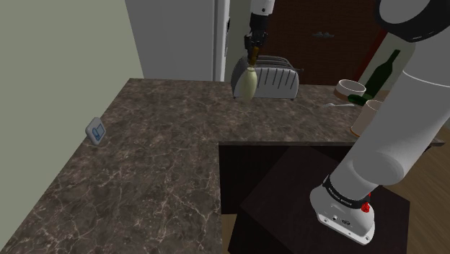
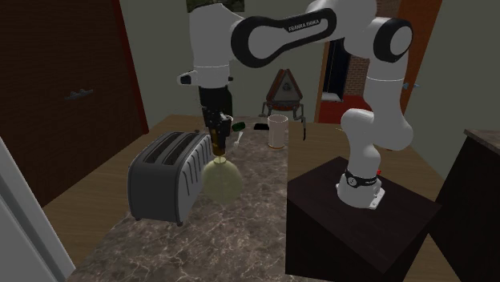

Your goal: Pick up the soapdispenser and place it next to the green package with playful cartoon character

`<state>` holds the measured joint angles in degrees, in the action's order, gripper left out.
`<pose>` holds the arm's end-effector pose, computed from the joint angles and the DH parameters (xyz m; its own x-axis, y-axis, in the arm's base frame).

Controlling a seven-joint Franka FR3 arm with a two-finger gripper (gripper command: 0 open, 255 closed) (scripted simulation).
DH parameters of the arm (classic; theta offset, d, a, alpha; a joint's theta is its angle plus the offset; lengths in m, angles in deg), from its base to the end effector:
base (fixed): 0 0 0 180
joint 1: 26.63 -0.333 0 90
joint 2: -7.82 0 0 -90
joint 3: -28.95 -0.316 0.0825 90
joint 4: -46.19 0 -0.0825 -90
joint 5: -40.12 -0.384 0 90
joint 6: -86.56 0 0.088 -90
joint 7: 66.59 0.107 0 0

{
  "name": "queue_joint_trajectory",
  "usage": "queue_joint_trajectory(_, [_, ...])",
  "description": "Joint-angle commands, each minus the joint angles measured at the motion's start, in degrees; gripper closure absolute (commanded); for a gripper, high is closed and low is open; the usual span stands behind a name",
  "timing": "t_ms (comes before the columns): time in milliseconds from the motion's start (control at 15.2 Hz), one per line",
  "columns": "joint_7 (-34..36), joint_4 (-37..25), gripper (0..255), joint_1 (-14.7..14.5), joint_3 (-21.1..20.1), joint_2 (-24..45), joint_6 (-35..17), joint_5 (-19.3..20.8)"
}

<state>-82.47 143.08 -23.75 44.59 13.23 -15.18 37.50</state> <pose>0.5634 -0.1785 0.5327 0.9985 -0.0544 -0.0007 -0.0544 -0.9983 -0.0203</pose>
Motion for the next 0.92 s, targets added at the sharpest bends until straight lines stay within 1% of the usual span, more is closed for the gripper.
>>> queue_joint_trajectory(0, [-0.02, -1.57, 255, 0.05, 0.04, -0.01, 1.57, 0.01])
queue_joint_trajectory(528, [-0.01, -8.15, 255, 0.22, 0.14, 0.61, 7.55, -0.13])
queue_joint_trajectory(858, [-5.02, -1.60, 255, 2.81, 2.57, -4.81, 6.32, 1.35])
